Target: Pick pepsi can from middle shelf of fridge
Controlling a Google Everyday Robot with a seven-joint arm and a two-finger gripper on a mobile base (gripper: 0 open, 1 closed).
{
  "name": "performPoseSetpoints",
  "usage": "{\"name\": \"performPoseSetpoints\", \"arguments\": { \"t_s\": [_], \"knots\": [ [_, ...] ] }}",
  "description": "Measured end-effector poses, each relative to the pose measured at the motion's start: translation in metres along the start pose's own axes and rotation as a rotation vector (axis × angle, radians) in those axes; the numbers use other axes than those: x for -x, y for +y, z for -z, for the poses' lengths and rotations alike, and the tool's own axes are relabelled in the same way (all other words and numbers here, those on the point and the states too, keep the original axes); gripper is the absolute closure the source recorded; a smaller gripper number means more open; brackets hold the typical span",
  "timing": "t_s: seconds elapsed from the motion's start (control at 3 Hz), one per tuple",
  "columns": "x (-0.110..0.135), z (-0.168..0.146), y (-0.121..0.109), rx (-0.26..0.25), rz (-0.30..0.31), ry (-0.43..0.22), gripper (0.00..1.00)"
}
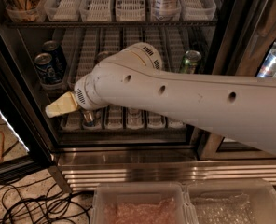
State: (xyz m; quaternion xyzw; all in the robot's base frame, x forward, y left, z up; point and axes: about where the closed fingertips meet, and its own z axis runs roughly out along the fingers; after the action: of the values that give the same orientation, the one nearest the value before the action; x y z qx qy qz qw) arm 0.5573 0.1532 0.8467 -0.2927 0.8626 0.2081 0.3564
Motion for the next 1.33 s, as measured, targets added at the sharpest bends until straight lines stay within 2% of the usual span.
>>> {"name": "performPoseSetpoints", "arguments": {
  "t_s": [0.33,0.67,1.0,1.33],
  "knots": [
    [0.001,-0.001,0.002,0.006,-0.001,-0.006,0.0],
    [0.012,-0.022,0.007,0.036,-0.012,-0.055,0.0],
    [0.054,-0.065,0.01,0.03,-0.026,-0.179,0.0],
    [0.056,-0.065,0.011,0.026,-0.051,-0.186,0.0]
  ]
}}
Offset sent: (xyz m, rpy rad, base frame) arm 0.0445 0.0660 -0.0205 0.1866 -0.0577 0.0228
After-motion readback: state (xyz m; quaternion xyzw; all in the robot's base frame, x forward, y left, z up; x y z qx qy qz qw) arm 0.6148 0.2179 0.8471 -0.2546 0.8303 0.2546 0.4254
